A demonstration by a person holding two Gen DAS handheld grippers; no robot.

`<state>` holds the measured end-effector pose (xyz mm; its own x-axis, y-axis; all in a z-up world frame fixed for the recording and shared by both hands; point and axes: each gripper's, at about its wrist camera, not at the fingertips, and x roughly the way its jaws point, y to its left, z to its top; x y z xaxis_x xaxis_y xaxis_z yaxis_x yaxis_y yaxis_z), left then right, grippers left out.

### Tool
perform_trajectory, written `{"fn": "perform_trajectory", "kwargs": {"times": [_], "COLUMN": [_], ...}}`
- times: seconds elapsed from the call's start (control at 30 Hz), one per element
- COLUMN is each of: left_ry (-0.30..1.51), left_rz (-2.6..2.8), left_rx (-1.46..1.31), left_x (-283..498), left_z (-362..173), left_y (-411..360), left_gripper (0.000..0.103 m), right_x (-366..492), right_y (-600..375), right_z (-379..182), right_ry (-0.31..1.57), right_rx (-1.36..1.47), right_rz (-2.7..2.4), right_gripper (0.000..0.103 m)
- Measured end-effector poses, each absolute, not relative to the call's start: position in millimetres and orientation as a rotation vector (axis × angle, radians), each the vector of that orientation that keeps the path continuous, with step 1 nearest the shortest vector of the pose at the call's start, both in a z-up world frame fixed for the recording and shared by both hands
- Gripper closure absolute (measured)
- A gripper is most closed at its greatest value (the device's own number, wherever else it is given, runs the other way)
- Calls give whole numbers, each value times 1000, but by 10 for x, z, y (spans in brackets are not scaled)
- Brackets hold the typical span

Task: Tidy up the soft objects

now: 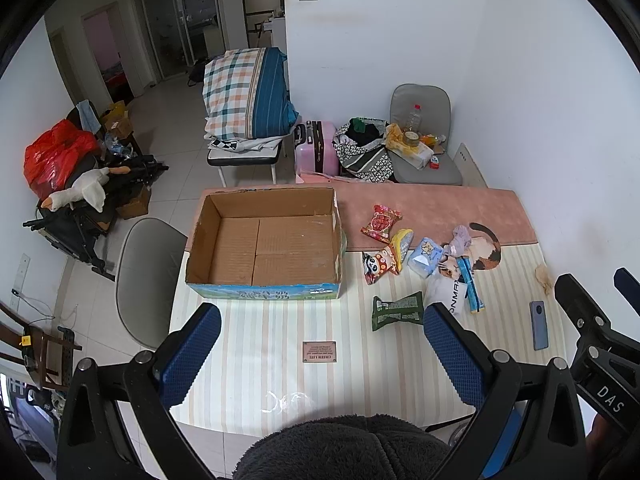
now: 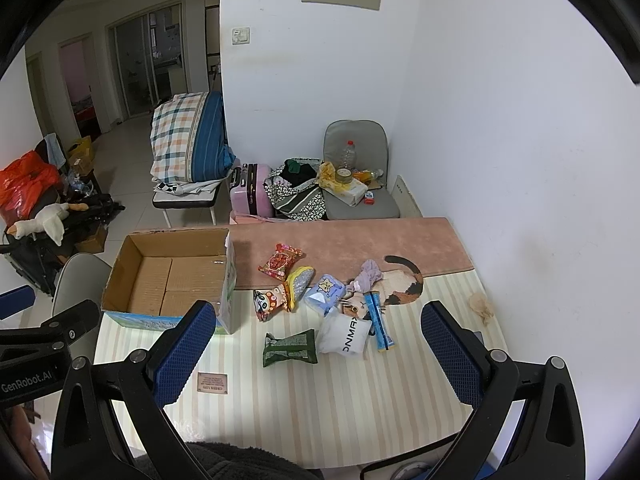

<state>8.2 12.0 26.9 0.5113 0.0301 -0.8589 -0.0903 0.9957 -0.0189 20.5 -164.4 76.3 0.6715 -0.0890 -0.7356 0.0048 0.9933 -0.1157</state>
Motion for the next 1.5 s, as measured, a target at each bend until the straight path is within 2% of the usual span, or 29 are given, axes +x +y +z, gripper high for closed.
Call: {"fn": "perform_trajectory", "kwargs": {"times": [0.33, 0.47, 0.6, 0.7, 0.87, 1.03, 1.27, 1.4, 1.5], "left_ry": [1048, 1051, 1055, 1118, 1288, 1400, 1525, 1512, 1493], "left_rz": [72, 51, 9, -65, -169, -210, -264, -333, -411], "left_rx": [-66, -7, 235, 427, 625, 728, 719, 752, 771], "left_x": [256, 524, 947, 1299, 1628, 1685, 1604, 1593, 1651], "left_z": [205, -20, -565, -1243, -2299, -2994, -3437, -3540, -3564], "left_y": [37, -81, -427, -724, -1118, -1332, -1402, -1543, -1676], "left_gripper": [0, 0, 0, 0, 0, 0, 0, 0, 0], "right_x": [310, 617, 1179, 1627, 2135, 2331, 2467, 2565, 2730], "right_y": [-1720, -2006, -2472, -2708, -2652, -2424, -2296, -2309, -2557], "right_z": [673, 384, -332, -1056, -2172, -2992, -3849, -4116, -4182], "right_ry": [862, 938, 1129, 1267, 1430, 1469, 1588, 1653, 1744], "right_rx": [-76, -4, 84, 50, -293, -741, -923, -835, -592], "right_rz": [-69, -90, -107, -95, 72, 301, 547, 559, 463], "right_gripper": [0, 0, 0, 0, 0, 0, 0, 0, 2]}}
